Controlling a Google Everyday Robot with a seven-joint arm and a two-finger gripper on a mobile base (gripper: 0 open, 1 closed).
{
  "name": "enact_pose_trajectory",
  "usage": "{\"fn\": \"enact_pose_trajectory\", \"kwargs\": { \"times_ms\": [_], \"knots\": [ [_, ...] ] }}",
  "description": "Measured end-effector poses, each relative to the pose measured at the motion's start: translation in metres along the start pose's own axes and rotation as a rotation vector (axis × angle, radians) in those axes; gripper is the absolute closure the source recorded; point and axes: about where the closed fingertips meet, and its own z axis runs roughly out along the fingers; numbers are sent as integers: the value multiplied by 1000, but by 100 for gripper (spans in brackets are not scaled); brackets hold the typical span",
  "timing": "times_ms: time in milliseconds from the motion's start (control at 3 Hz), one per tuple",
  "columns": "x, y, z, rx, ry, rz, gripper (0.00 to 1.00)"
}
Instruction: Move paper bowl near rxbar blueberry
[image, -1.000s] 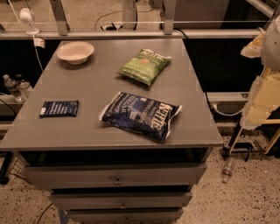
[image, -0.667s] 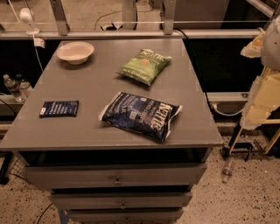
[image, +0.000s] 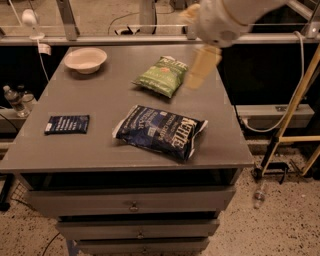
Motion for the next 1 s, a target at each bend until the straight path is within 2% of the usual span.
{"fn": "enact_pose_trajectory", "kwargs": {
  "times_ms": [333, 1000],
  "knots": [
    [-66, -48, 60, 15, -153, -70, 0],
    [-64, -54, 85, -2, -148, -87, 0]
  ]
}}
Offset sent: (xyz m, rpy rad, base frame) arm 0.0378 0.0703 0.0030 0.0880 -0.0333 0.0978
